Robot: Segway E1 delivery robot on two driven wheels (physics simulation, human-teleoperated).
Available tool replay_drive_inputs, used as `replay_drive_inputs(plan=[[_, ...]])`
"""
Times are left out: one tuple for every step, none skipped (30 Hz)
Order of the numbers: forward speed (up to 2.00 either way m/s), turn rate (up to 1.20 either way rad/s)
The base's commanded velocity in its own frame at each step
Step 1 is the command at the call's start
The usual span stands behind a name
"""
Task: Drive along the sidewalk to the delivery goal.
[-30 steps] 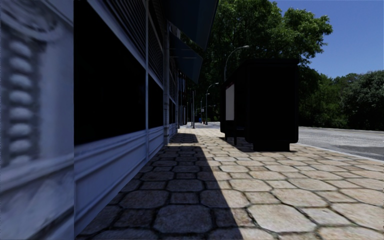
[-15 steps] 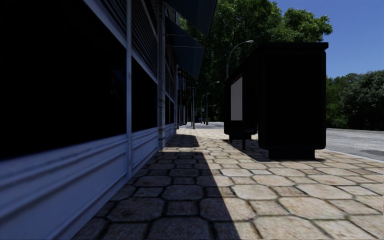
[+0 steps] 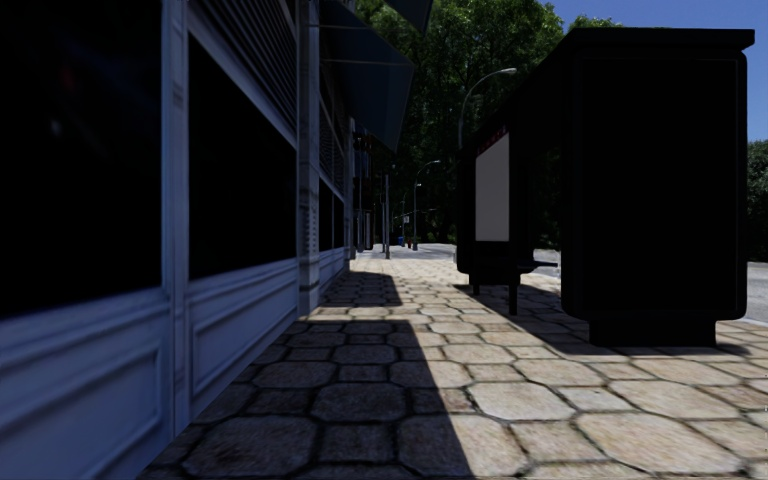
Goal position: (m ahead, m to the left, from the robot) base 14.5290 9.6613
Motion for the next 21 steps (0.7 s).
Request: replay_drive_inputs(plan=[[2.0,0.0],[2.0,0.0],[2.0,0.0],[2.0,0.0],[2.0,0.0],[2.0,0.0],[2.0,0.0],[2.0,0.0],[2.0,0.0],[2.0,0.0],[2.0,0.0],[2.0,0.0],[2.0,0.0],[2.0,0.0],[2.0,0.0],[2.0,0.0],[2.0,0.0],[2.0,0.0],[2.0,0.0],[2.0,0.0],[2.0,0.0]])
